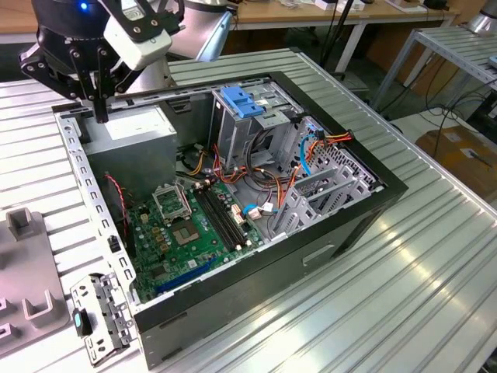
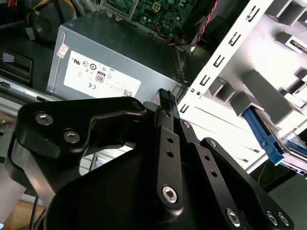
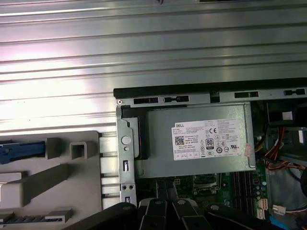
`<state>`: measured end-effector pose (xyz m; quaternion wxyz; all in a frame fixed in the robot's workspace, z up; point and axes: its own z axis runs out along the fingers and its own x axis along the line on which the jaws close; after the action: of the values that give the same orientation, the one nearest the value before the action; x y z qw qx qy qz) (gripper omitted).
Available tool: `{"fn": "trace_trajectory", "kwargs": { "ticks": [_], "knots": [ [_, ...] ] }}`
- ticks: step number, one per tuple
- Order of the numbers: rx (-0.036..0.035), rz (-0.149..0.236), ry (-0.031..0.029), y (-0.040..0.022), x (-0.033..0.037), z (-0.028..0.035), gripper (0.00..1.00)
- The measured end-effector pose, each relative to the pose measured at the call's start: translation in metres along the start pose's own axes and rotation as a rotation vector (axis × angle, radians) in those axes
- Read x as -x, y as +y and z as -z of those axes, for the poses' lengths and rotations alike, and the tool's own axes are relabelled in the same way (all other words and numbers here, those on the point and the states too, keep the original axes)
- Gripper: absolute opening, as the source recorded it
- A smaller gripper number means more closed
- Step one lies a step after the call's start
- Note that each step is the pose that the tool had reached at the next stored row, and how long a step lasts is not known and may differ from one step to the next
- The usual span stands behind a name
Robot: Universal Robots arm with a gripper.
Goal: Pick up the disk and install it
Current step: 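Reach for the disk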
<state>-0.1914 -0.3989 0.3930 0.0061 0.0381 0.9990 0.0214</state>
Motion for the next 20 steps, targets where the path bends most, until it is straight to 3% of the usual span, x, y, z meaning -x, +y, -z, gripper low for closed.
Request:
{"fn": "trace_trajectory", "kwargs": {
  "ticks": [8,20],
  "knots": [
    [-0.0002,0.000,0.0030,-0.0009,-0.0114,0.0000,0.11],
    [-0.0008,0.000,0.0125,-0.0021,-0.0265,-0.0001,0.11]
  ]
}}
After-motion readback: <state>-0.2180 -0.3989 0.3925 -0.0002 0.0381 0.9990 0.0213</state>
